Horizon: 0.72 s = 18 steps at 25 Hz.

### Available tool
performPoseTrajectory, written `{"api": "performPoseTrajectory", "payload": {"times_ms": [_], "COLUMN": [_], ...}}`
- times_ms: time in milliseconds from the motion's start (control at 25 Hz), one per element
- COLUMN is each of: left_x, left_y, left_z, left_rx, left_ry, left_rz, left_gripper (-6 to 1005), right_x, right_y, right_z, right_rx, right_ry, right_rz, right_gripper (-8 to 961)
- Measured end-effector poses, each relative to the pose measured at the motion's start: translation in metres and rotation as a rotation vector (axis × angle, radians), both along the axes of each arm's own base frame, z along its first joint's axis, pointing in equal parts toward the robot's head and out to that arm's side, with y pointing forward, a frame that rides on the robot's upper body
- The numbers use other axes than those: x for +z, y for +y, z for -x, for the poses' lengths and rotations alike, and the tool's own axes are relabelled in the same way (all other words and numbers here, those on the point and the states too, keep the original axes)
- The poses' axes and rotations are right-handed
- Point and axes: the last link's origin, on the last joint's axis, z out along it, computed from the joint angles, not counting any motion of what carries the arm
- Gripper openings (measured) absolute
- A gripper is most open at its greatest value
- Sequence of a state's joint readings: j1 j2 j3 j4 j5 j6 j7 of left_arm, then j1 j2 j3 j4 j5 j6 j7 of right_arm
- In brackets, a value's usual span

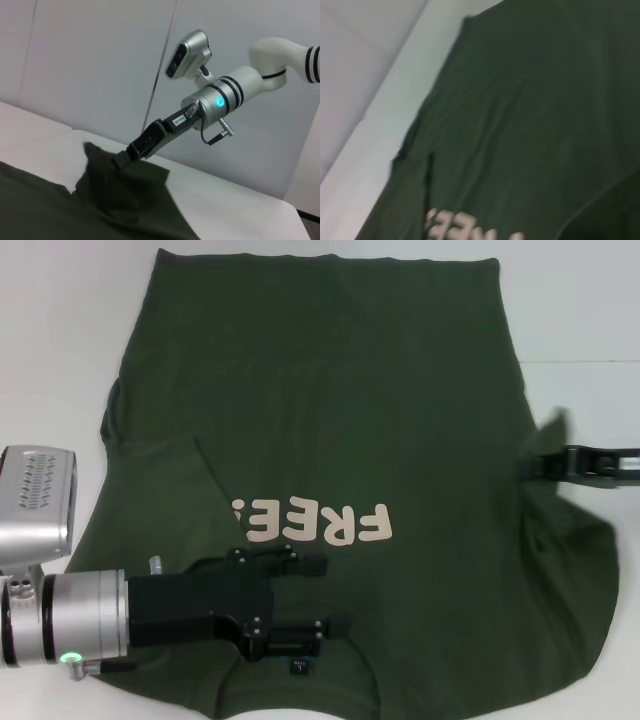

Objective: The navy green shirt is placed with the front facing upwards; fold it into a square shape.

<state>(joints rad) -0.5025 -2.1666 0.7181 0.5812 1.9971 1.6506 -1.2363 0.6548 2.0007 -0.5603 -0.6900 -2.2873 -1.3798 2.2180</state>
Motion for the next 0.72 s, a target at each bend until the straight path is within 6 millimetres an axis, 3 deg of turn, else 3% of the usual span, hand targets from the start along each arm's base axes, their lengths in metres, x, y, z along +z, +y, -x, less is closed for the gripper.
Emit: {"api": "performPoseTrajectory", "payload": {"times_ms": [280,480,720], "left_x": [0.001,0.001,0.000], "left_y": [0.003,0.004,0.005], "left_z": [0.001,0.002,0.001], "left_rx": [0.011,0.016,0.012], "left_ry": [0.006,0.013,0.013], "left_rz": [-0.015,-0.022,-0.022], "left_gripper": [800,800,801], "right_x": [-0.024,-0.018,-0.005], "right_y": [0.007,0.009,0.005], "right_z": [0.040,0.042,0.023], "right_rx": [0.109,0.114,0.069], "right_ry": [0.030,0.054,0.029], "right_rz": [0.085,0.067,0.055], "right_gripper": [156,371,601]}}
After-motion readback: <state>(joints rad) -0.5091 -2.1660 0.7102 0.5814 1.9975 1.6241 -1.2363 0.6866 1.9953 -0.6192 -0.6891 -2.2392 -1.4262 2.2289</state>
